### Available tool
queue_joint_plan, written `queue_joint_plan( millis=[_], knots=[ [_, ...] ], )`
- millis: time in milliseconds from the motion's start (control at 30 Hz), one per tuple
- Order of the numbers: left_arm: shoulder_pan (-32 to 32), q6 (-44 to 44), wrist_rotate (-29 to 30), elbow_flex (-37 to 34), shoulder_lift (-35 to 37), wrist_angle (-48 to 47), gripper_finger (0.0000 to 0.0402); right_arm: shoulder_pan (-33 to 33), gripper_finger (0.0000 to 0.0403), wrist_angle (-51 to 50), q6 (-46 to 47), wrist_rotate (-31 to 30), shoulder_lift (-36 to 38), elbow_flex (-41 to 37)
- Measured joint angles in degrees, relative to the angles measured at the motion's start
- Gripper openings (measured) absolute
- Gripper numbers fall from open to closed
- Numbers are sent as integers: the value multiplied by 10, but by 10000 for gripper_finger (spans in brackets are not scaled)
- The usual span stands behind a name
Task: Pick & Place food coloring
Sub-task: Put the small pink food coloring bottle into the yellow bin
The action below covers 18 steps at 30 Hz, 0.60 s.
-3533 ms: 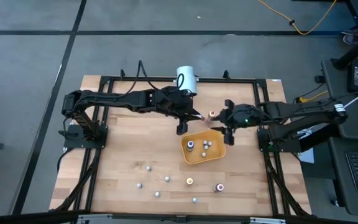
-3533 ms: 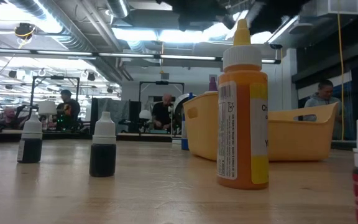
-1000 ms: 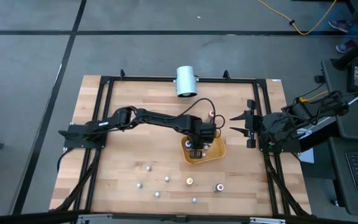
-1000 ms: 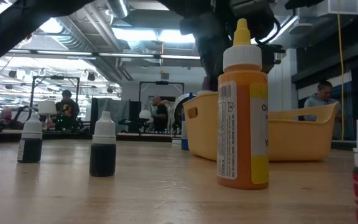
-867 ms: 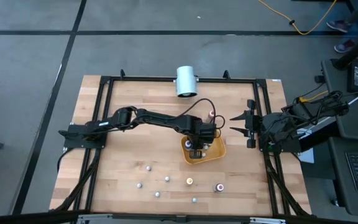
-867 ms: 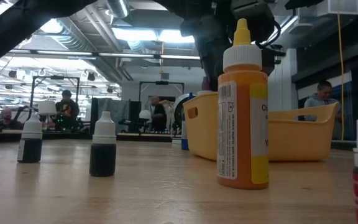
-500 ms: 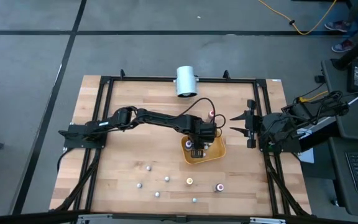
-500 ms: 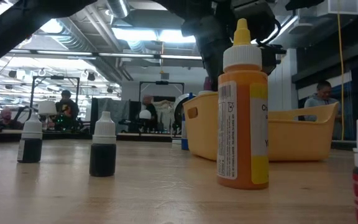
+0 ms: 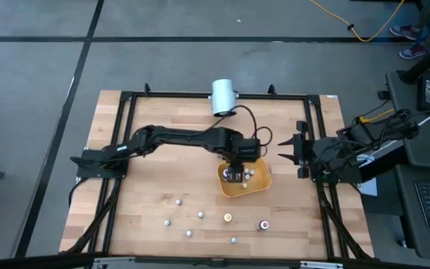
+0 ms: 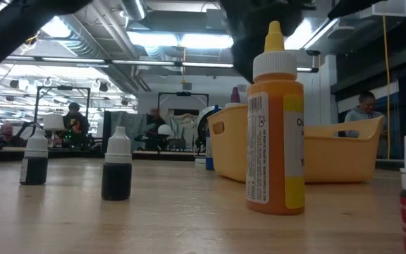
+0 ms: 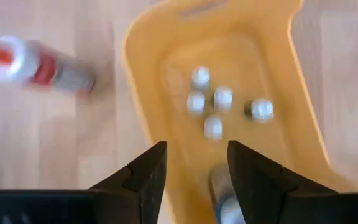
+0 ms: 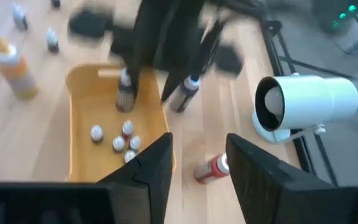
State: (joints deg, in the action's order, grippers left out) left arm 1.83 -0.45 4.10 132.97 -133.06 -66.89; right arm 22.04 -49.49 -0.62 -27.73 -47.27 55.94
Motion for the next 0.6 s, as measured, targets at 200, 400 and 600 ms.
queue_joint_plan(
  millis=[200,400,600],
  knots=[
    [14,-68,27,0,72,-34,158,0,152,-6,-27,55,0,0],
    [54,-81,116,-4,128,-45,150,0,152,10,-44,104,-16,0],
    [86,-121,174,-95,205,-80,148,0,151,37,-94,224,-73,0]
  ],
)
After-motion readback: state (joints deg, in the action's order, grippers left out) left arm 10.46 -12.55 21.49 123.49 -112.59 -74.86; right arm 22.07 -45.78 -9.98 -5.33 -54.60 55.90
